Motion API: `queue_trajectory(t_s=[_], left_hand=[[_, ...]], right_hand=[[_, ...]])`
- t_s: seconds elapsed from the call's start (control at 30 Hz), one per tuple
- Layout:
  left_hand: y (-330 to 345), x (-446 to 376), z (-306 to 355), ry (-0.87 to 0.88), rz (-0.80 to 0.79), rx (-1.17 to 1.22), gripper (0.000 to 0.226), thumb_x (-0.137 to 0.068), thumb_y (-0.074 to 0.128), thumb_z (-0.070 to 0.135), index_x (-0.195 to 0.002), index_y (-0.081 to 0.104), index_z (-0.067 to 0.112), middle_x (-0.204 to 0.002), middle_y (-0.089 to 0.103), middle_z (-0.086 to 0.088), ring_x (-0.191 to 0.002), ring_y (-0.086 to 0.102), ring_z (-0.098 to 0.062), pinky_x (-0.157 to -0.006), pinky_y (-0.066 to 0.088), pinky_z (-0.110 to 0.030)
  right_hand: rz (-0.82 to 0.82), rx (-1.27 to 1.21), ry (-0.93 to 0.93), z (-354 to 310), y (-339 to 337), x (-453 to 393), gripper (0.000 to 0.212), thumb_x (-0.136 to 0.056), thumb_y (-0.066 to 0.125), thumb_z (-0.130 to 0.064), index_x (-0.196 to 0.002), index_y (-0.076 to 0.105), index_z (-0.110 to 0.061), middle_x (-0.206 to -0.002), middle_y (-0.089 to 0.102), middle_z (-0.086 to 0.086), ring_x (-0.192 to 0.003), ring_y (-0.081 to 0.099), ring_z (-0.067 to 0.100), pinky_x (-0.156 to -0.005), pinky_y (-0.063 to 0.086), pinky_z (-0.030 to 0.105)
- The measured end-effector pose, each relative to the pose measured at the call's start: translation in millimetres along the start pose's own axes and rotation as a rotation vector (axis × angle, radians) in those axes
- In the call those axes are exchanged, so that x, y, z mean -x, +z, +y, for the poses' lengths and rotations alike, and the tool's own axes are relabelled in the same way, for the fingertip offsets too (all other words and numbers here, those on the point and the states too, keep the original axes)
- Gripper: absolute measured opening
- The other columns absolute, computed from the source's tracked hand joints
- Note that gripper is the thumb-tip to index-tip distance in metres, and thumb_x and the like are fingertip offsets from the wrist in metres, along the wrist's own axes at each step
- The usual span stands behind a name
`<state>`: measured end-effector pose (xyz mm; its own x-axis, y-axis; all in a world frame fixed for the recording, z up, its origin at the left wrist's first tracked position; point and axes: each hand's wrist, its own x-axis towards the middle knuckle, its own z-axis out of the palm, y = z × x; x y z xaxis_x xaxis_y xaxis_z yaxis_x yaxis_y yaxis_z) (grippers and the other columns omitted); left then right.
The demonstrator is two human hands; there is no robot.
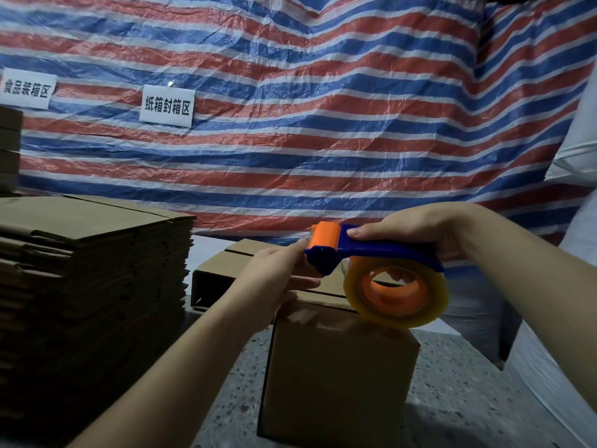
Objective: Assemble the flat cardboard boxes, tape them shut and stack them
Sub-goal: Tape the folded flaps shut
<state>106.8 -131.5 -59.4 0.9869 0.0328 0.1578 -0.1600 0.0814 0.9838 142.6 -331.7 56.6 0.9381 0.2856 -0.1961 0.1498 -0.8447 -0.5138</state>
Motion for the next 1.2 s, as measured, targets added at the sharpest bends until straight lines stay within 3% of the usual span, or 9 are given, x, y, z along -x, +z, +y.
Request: queue_trajectory(t_s=[0.2,0.57,0.73,0.9,0.97,1.03,1.07,1.13,1.2], left_hand=[[-2,4,4,-0.014,-0.015,-0.035,0.018,-0.097,0.051,0.018,-0.097,0.068,0.013,-0.086,0.077,-0.008,-0.088,0.074,-0.02,-0.093,0.045,-0.042],[-3,8,4,0.014,-0.008,-0.091,0.015,-0.097,0.058,0.022,-0.093,0.071,0.014,-0.083,0.077,-0.004,-0.088,0.073,-0.016,-0.097,0.046,-0.043],[7,4,-8,0.086,0.074,-0.252,0.029,-0.103,0.046,0.025,-0.086,0.069,0.018,-0.077,0.076,0.002,-0.066,0.062,-0.012,-0.064,0.049,-0.029],[14,3,-15,0.157,0.131,-0.357,0.033,-0.101,0.043,0.024,-0.079,0.065,0.012,-0.076,0.074,0.0,-0.058,0.061,-0.02,-0.058,0.051,-0.034],[13,2,-14,0.126,0.153,-0.264,0.031,-0.1,0.043,0.019,-0.081,0.063,0.006,-0.074,0.073,-0.003,-0.061,0.066,-0.031,-0.059,0.056,-0.038],[13,1,-14,0.091,0.176,-0.198,0.031,-0.1,0.042,0.019,-0.08,0.062,0.005,-0.072,0.072,-0.005,-0.061,0.062,-0.03,-0.057,0.053,-0.037],[14,0,-14,0.074,0.179,-0.172,0.032,-0.1,0.042,0.02,-0.079,0.061,0.005,-0.074,0.072,-0.008,-0.063,0.061,-0.029,-0.058,0.051,-0.037],[14,-2,-12,0.033,0.192,-0.126,0.029,-0.099,0.041,0.019,-0.08,0.059,0.007,-0.078,0.071,-0.011,-0.071,0.062,-0.03,-0.058,0.05,-0.034],[11,-3,-9,-0.023,0.228,-0.039,0.027,-0.099,0.04,0.017,-0.079,0.055,0.007,-0.076,0.07,-0.011,-0.079,0.065,-0.03,-0.055,0.049,-0.03]], right_hand=[[0.004,0.0,-0.012,0,0,0,0.094,-0.046,0.073,-0.076,-0.118,0.064,-0.016,-0.093,0.078,0.009,-0.07,0.073,0.017,-0.061,0.057,0.028],[0.002,0.063,0.002,-4,-1,-2,0.102,-0.04,0.072,-0.078,-0.119,0.063,-0.013,-0.088,0.078,0.009,-0.07,0.074,0.019,-0.06,0.057,0.028],[-0.055,0.192,0.094,-12,-6,-1,0.093,-0.048,0.071,-0.075,-0.113,0.064,-0.008,-0.083,0.077,0.01,-0.068,0.075,0.02,-0.057,0.057,0.026],[-0.145,0.143,0.201,14,-38,11,0.093,-0.054,0.079,-0.078,-0.115,0.067,-0.007,-0.098,0.077,0.017,-0.08,0.075,0.027,-0.064,0.059,0.033],[0.002,0.239,0.224,26,-27,-15,0.069,-0.08,0.073,-0.064,-0.118,0.069,-0.006,-0.11,0.073,0.023,-0.095,0.072,0.034,-0.081,0.06,0.043],[0.307,0.464,0.16,61,-26,-49,0.035,-0.104,0.055,-0.022,-0.125,0.063,0.006,-0.124,0.064,0.03,-0.118,0.061,0.042,-0.103,0.048,0.047],[0.363,0.412,0.165,65,-20,-61,0.032,-0.105,0.051,-0.012,-0.126,0.061,0.009,-0.126,0.062,0.031,-0.122,0.058,0.042,-0.105,0.045,0.046],[0.195,0.316,0.177,50,-29,-39,0.046,-0.093,0.071,-0.041,-0.122,0.067,-0.005,-0.117,0.071,0.02,-0.108,0.068,0.035,-0.098,0.053,0.045],[-0.026,0.148,0.193,38,-60,3,0.089,-0.057,0.082,-0.077,-0.119,0.067,-0.016,-0.106,0.076,0.014,-0.09,0.075,0.028,-0.078,0.061,0.04]])
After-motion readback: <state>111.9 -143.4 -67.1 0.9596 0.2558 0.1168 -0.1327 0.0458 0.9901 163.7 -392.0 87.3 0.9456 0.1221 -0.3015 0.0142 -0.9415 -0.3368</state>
